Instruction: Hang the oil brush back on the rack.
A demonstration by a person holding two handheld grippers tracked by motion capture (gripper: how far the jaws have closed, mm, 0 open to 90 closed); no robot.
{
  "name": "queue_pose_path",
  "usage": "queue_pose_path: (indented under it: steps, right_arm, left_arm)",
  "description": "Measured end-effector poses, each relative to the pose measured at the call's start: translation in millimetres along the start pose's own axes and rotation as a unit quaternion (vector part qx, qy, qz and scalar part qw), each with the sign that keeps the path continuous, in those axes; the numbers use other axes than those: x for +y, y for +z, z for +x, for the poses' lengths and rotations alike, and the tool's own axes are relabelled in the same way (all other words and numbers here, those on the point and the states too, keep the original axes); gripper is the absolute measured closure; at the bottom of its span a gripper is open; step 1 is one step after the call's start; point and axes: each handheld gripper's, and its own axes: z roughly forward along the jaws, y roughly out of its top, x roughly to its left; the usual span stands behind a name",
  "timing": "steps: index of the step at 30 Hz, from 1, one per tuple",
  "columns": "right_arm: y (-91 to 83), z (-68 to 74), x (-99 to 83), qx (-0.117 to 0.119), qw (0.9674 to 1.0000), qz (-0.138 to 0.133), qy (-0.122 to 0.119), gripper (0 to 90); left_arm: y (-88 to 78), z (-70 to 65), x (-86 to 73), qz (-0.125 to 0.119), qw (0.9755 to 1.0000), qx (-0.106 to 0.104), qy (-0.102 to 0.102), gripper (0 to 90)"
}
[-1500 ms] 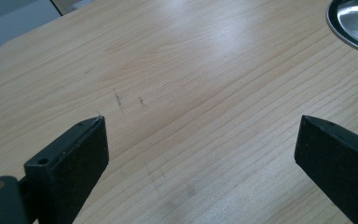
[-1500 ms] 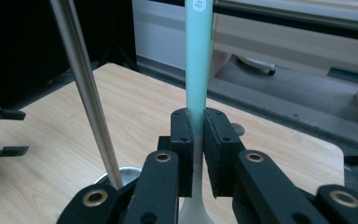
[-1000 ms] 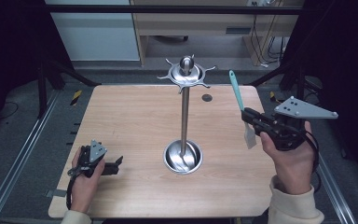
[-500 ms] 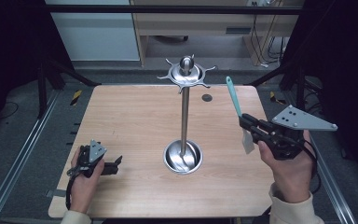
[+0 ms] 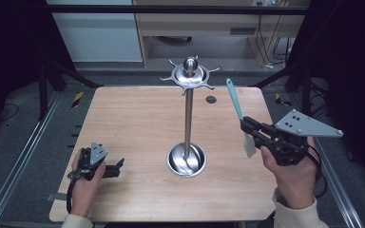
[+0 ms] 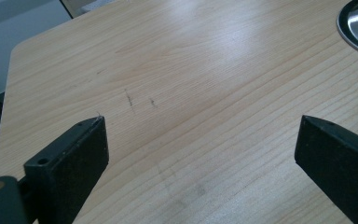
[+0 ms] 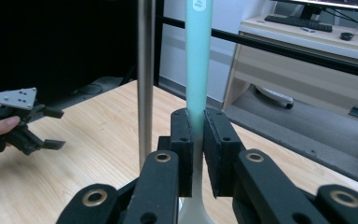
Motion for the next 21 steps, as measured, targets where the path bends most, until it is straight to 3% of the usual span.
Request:
queue_pose_path:
  steps: [13, 21]
  right_arm:
    - [-0.4, 3.6, -0.2, 0.016, 0.9998, -0.01, -0.007, 82.7]
    - [1.1, 7.5, 0.3, 0.037, 0.9991, -0.018, -0.011, 82.7]
  left_arm:
    - [-0.1, 0.0, 0.0, -0.001, 1.0, 0.0, 0.0, 2.4]
    - [0.0, -0.2, -0.1, -0.001, 1.0, 0.0, 0.002, 2.4]
